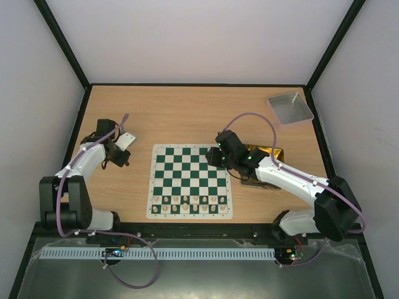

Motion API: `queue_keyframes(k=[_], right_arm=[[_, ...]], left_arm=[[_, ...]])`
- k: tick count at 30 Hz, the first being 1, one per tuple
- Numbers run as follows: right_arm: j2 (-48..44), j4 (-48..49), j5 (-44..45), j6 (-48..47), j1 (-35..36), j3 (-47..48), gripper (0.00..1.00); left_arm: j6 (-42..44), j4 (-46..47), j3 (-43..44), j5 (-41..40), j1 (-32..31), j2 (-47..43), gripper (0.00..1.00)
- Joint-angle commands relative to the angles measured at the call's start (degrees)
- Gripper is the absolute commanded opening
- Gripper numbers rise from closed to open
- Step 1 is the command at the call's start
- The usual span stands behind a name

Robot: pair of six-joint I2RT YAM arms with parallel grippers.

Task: Set up the chess pieces on the board
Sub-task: Pick up the chess piece at the center of the board.

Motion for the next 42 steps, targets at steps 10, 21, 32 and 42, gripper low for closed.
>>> queue_keyframes(k=[10, 21, 32, 42], right_arm=[[0.37, -0.94, 0.61, 0.66, -0.13, -1.87, 0.37], [0.98, -0.55, 0.23, 0.98, -0.13, -1.03, 0.37], [1.03, -0.32, 0.25, 1.11, -0.14, -1.15, 0.37], [0.77, -0.19, 1.31, 1.09, -0.17, -1.74, 0.37]], left_arm=[[0.18, 1.11, -1.26, 2.42, 0.64, 3.03, 0.32], [0.85, 3.21, -1.91, -0.03, 0.77, 5.57, 0.3], [0.72, 3.68, -2.18, -0.09, 0.75, 7.2, 0.18], [-1.32, -0.06, 4.0, 2.46, -1.8, 7.17, 0.02]])
